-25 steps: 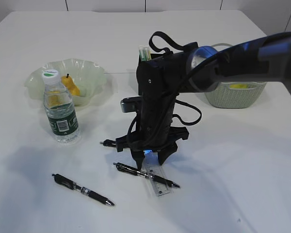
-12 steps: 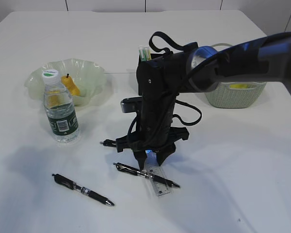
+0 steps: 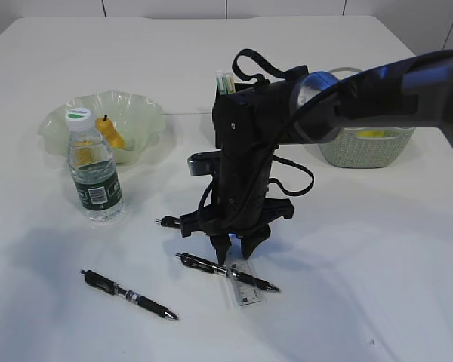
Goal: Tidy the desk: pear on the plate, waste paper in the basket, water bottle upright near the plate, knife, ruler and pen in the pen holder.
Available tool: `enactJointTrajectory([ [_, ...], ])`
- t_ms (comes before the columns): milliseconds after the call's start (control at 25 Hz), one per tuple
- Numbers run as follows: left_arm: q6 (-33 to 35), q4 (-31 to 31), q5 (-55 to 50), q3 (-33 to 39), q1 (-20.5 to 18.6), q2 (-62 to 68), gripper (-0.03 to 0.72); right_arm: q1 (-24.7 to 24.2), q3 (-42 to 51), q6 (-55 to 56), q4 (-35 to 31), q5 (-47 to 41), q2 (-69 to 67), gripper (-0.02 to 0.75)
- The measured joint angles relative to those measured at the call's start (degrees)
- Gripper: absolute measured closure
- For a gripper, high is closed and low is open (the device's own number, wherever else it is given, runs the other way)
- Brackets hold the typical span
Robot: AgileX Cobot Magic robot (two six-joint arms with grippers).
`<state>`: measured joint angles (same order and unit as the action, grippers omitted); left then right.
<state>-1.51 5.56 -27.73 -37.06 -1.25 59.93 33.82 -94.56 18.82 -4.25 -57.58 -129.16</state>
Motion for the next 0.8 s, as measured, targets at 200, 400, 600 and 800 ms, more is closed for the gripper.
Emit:
enactJointTrajectory([
  [200, 0.00, 0.00, 0.00, 0.00, 0.00, 0.00, 0.286, 0.00, 0.00, 0.00, 0.00, -0.31, 0.00, 0.465],
  [400, 0.00, 0.00, 0.00, 0.00, 0.00, 0.00, 0.286, 0.00, 0.00, 0.00, 0.00, -0.31, 0.00, 0.465],
  [600, 0.00, 0.00, 0.00, 0.00, 0.00, 0.00, 0.286, 0.00, 0.00, 0.00, 0.00, -0.44, 0.00, 0.465],
  [800, 0.00, 0.00, 0.00, 0.00, 0.00, 0.00, 0.286, 0.00, 0.00, 0.00, 0.00, -0.45, 0.00, 0.465],
])
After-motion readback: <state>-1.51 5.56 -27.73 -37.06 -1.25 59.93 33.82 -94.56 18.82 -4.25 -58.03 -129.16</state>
